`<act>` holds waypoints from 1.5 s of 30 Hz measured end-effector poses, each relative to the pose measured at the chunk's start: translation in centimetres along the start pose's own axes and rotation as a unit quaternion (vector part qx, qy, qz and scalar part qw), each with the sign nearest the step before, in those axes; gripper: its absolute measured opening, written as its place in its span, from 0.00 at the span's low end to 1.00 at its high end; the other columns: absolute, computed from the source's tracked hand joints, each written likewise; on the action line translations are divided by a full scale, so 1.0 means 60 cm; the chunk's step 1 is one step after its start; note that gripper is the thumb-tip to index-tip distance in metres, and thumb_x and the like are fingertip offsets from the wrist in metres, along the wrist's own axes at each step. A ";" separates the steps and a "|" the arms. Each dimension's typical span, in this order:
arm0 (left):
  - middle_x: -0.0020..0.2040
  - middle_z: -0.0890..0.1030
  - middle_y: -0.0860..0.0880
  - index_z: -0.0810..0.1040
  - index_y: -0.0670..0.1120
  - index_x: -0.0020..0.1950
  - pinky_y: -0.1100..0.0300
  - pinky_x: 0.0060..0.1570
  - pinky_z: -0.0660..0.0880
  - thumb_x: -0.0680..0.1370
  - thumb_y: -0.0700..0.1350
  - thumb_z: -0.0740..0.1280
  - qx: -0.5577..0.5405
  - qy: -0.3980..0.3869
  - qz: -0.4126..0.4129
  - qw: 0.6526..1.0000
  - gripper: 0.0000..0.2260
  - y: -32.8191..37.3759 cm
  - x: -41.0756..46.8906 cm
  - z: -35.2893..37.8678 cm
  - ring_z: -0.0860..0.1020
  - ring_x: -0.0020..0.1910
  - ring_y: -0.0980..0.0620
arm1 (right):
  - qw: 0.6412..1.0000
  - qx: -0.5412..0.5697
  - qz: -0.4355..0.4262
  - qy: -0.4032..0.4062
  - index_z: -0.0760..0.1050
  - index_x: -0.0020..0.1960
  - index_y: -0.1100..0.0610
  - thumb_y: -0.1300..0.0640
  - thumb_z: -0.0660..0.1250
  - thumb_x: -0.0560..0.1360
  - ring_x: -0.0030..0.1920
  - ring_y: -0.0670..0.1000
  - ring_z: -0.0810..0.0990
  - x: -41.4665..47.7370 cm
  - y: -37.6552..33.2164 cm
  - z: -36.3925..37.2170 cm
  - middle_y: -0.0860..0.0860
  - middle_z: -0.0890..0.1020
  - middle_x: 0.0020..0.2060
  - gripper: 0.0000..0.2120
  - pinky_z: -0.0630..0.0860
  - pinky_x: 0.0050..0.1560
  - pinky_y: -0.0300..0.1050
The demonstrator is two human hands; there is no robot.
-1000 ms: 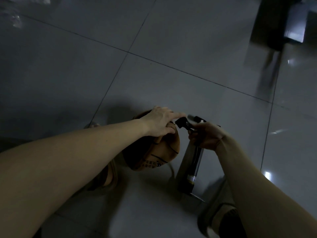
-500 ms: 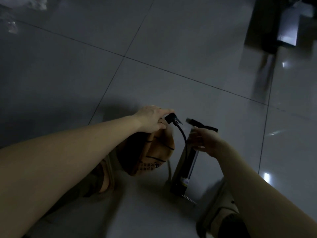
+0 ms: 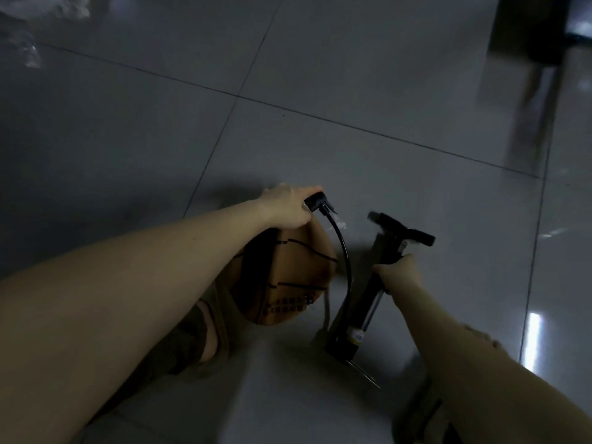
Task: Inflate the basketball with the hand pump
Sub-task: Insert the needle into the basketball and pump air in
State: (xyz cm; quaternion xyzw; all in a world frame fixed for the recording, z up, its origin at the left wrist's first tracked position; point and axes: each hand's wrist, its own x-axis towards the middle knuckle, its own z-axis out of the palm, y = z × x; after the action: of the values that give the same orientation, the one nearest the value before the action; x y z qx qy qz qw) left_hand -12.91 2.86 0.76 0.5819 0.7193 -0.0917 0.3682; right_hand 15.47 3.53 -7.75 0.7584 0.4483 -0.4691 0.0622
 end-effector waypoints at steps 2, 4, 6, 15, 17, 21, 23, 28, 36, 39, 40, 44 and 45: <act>0.77 0.68 0.47 0.56 0.63 0.80 0.45 0.68 0.68 0.80 0.52 0.63 -0.005 0.001 -0.011 1.000 0.30 -0.001 0.005 0.003 0.65 0.74 0.41 | 1.000 0.018 -0.007 0.017 0.74 0.54 0.64 0.56 0.74 0.72 0.41 0.59 0.82 -0.007 0.001 0.003 0.62 0.81 0.45 0.17 0.81 0.38 0.52; 0.77 0.67 0.45 0.57 0.63 0.80 0.46 0.68 0.68 0.80 0.51 0.63 -0.026 0.005 -0.025 0.999 0.30 -0.003 0.010 0.003 0.67 0.73 0.40 | 0.998 0.054 -0.022 0.027 0.76 0.51 0.64 0.56 0.73 0.72 0.38 0.58 0.82 -0.021 -0.006 -0.004 0.61 0.82 0.43 0.14 0.82 0.37 0.50; 0.77 0.68 0.45 0.56 0.63 0.80 0.46 0.67 0.69 0.80 0.50 0.62 -0.029 0.013 -0.035 0.999 0.30 -0.002 0.008 0.004 0.68 0.72 0.39 | 0.995 0.079 -0.043 0.043 0.76 0.50 0.63 0.55 0.73 0.71 0.38 0.57 0.82 -0.038 -0.016 -0.020 0.60 0.82 0.42 0.14 0.83 0.38 0.53; 0.73 0.71 0.45 0.61 0.54 0.80 0.48 0.65 0.70 0.77 0.46 0.62 0.039 0.023 -0.034 0.998 0.30 0.018 -0.070 -0.014 0.70 0.69 0.41 | 0.980 0.007 -0.176 0.093 0.74 0.43 0.57 0.53 0.72 0.73 0.33 0.52 0.78 -0.168 -0.063 -0.103 0.54 0.79 0.35 0.09 0.71 0.31 0.43; 0.69 0.75 0.45 0.69 0.51 0.75 0.49 0.62 0.74 0.79 0.49 0.64 0.004 0.028 -0.035 0.999 0.24 0.031 -0.098 -0.036 0.74 0.64 0.43 | 0.973 -0.019 -0.204 0.110 0.73 0.42 0.56 0.51 0.71 0.74 0.32 0.50 0.77 -0.199 -0.059 -0.109 0.53 0.78 0.33 0.11 0.68 0.30 0.42; 0.64 0.76 0.52 0.71 0.51 0.74 0.52 0.64 0.73 0.73 0.61 0.74 -0.166 -0.015 0.082 0.983 0.32 0.115 -0.185 -0.091 0.75 0.63 0.49 | 0.965 -0.047 -0.224 0.125 0.74 0.45 0.54 0.43 0.70 0.75 0.34 0.49 0.78 -0.253 -0.036 -0.100 0.50 0.79 0.35 0.15 0.72 0.32 0.44; 0.63 0.77 0.53 0.72 0.52 0.73 0.57 0.58 0.73 0.71 0.62 0.76 -0.160 -0.076 0.150 0.973 0.34 0.171 -0.236 -0.110 0.75 0.61 0.52 | 0.961 -0.049 -0.235 0.135 0.75 0.48 0.53 0.41 0.68 0.75 0.36 0.49 0.80 -0.276 -0.017 -0.090 0.49 0.81 0.37 0.15 0.78 0.36 0.49; 0.51 0.78 0.54 0.77 0.52 0.62 0.57 0.44 0.72 0.79 0.54 0.68 0.062 -0.056 0.223 0.971 0.13 0.241 -0.304 -0.061 0.77 0.49 0.52 | 0.948 -0.041 -0.296 0.113 0.76 0.53 0.51 0.44 0.66 0.79 0.41 0.51 0.82 -0.338 0.026 -0.065 0.49 0.83 0.42 0.11 0.79 0.40 0.51; 0.56 0.79 0.47 0.75 0.49 0.62 0.50 0.51 0.74 0.83 0.51 0.62 0.157 0.018 0.217 0.963 0.10 0.236 -0.347 -0.021 0.77 0.54 0.44 | 0.960 -0.259 -0.033 -0.098 0.69 0.64 0.64 0.52 0.76 0.73 0.46 0.59 0.84 -0.436 0.042 -0.209 0.61 0.81 0.51 0.28 0.82 0.50 0.59; 0.56 0.79 0.48 0.76 0.50 0.61 0.49 0.49 0.75 0.83 0.49 0.62 0.153 0.008 0.209 0.966 0.09 0.237 -0.360 -0.024 0.78 0.53 0.45 | 0.939 -0.324 -0.106 -0.054 0.68 0.66 0.62 0.54 0.77 0.72 0.49 0.57 0.81 -0.481 -0.007 -0.245 0.58 0.79 0.49 0.29 0.81 0.52 0.53; 0.55 0.80 0.48 0.77 0.50 0.61 0.51 0.48 0.74 0.82 0.47 0.62 0.152 0.003 0.207 0.966 0.09 0.237 -0.367 -0.025 0.78 0.53 0.45 | 0.927 -0.348 -0.136 -0.044 0.68 0.68 0.61 0.55 0.77 0.72 0.53 0.57 0.79 -0.498 -0.027 -0.245 0.57 0.78 0.53 0.30 0.79 0.54 0.52; 0.53 0.81 0.49 0.78 0.50 0.62 0.50 0.52 0.79 0.81 0.44 0.65 0.125 -0.002 0.198 0.972 0.10 0.233 -0.380 -0.017 0.80 0.50 0.47 | 0.883 -0.414 -0.217 -0.028 0.63 0.75 0.60 0.54 0.76 0.72 0.68 0.59 0.71 -0.537 -0.064 -0.208 0.57 0.70 0.71 0.36 0.71 0.68 0.53; 0.52 0.81 0.49 0.78 0.48 0.61 0.51 0.52 0.79 0.81 0.44 0.65 0.100 -0.005 0.197 0.975 0.09 0.232 -0.382 -0.013 0.80 0.49 0.48 | 0.878 -0.420 -0.228 -0.038 0.63 0.75 0.59 0.53 0.75 0.73 0.68 0.59 0.71 -0.539 -0.065 -0.195 0.57 0.70 0.71 0.36 0.70 0.68 0.53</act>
State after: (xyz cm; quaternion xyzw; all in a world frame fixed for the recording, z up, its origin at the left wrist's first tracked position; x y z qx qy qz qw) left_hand 0.51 -10.10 20.04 0.7455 0.5760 -0.0922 0.3224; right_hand 15.13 -8.25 24.81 0.5195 0.7610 -0.2662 0.2831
